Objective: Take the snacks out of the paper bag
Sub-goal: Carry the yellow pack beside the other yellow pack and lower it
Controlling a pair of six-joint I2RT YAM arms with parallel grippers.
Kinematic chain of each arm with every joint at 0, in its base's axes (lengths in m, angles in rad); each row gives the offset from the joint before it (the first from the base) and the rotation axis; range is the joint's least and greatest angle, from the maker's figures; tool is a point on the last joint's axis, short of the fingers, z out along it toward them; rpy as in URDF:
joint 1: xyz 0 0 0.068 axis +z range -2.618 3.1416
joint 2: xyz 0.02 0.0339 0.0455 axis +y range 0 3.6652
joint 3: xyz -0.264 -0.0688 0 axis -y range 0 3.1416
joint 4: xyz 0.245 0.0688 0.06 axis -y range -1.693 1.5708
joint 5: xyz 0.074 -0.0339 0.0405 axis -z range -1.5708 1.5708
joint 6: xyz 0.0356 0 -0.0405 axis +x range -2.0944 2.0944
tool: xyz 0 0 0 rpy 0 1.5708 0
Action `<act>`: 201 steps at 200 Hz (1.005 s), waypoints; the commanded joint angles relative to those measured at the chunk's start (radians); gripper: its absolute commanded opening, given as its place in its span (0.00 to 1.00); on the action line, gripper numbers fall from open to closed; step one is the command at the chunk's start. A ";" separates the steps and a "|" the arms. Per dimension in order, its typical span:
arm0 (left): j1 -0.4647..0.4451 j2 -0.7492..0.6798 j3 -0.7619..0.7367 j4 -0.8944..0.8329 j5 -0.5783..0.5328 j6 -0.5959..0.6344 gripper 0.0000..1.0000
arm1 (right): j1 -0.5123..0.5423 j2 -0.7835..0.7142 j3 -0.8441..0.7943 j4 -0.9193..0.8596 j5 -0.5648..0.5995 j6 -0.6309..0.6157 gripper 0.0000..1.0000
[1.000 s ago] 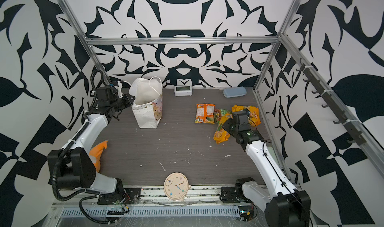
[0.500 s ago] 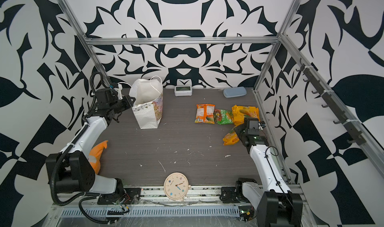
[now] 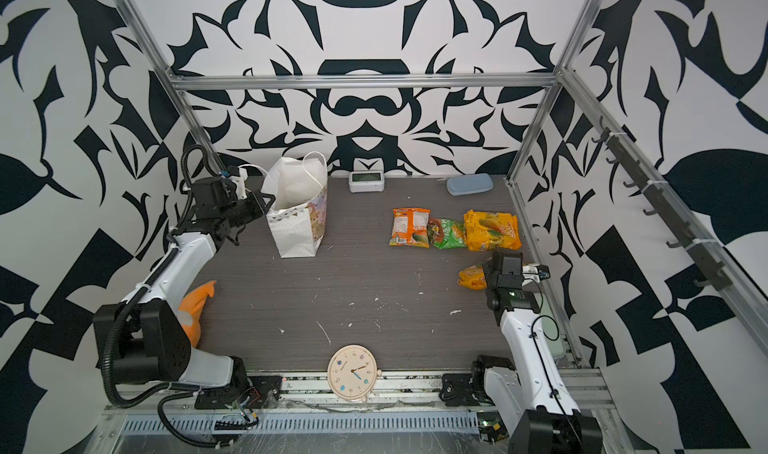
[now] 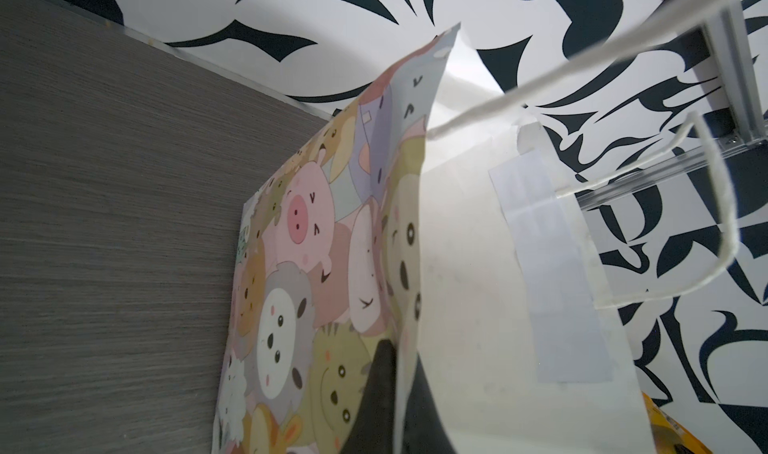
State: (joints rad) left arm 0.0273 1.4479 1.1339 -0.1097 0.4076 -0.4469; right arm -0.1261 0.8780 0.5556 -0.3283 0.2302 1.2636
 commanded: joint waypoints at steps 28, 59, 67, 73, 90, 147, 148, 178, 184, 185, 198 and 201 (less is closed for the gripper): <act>0.000 -0.011 -0.001 -0.032 0.010 0.006 0.00 | -0.020 0.006 0.035 0.140 0.165 0.001 0.00; 0.000 -0.014 -0.016 -0.011 0.013 -0.003 0.00 | -0.022 0.069 0.006 0.250 0.163 0.020 0.00; 0.000 -0.016 -0.020 -0.003 0.015 -0.010 0.00 | -0.022 0.082 0.012 0.245 0.170 0.023 0.00; 0.000 -0.016 -0.022 0.001 0.017 -0.014 0.00 | -0.022 0.092 0.018 0.246 0.170 0.024 0.00; 0.000 -0.018 -0.023 0.006 0.028 -0.023 0.00 | -0.021 0.127 0.028 0.259 0.166 0.018 0.00; 0.000 -0.023 -0.026 0.011 0.036 -0.031 0.00 | -0.022 0.211 0.042 0.234 0.111 0.024 0.12; -0.001 -0.023 -0.025 0.011 0.036 -0.032 0.00 | -0.022 0.210 0.042 0.231 0.110 0.025 0.13; 0.000 -0.027 -0.025 0.011 0.038 -0.033 0.00 | -0.021 0.146 0.048 0.141 0.115 0.042 0.46; 0.000 -0.025 -0.025 0.012 0.037 -0.033 0.00 | -0.021 0.124 0.042 0.137 0.130 0.040 0.48; 0.000 -0.026 -0.025 0.012 0.037 -0.033 0.00 | -0.021 0.121 0.041 0.135 0.132 0.039 0.48; 0.000 -0.021 -0.025 0.018 0.039 -0.035 0.00 | -0.021 0.086 0.038 0.108 0.168 0.039 0.55; -0.001 -0.020 -0.025 0.020 0.040 -0.037 0.00 | -0.020 0.078 0.038 0.107 0.168 0.037 0.55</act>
State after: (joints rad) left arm 0.0269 1.4422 1.1252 -0.0933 0.4210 -0.4702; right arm -0.1463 1.0286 0.5625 -0.1913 0.3325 1.2987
